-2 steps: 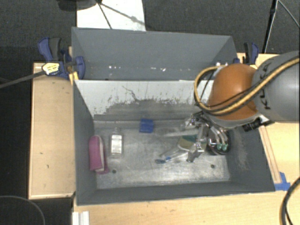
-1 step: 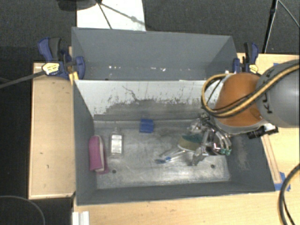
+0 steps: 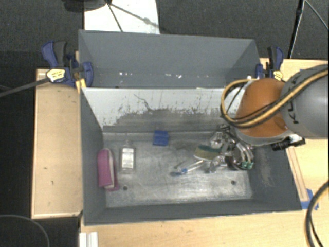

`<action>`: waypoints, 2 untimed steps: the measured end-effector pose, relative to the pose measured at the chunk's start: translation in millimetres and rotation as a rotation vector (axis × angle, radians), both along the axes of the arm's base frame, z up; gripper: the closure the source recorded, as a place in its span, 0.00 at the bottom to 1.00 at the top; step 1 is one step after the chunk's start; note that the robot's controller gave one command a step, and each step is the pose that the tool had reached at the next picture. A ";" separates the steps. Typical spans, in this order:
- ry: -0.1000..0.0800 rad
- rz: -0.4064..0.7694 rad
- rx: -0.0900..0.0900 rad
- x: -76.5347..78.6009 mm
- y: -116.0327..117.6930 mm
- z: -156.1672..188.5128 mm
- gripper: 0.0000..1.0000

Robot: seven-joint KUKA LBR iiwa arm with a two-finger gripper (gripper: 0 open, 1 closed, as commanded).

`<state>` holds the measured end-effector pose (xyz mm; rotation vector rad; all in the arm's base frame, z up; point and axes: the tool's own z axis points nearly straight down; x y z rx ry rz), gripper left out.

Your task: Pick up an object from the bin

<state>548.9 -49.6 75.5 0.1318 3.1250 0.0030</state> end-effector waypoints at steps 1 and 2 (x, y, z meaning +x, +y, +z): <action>0.003 0.005 -0.003 11.1 -27.7 146.5 1.00; 0.004 0.152 -0.005 18.5 -37.7 212.4 1.00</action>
Offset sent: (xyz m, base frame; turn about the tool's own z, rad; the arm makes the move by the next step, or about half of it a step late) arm 0.0087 -0.0265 0.1411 -0.0102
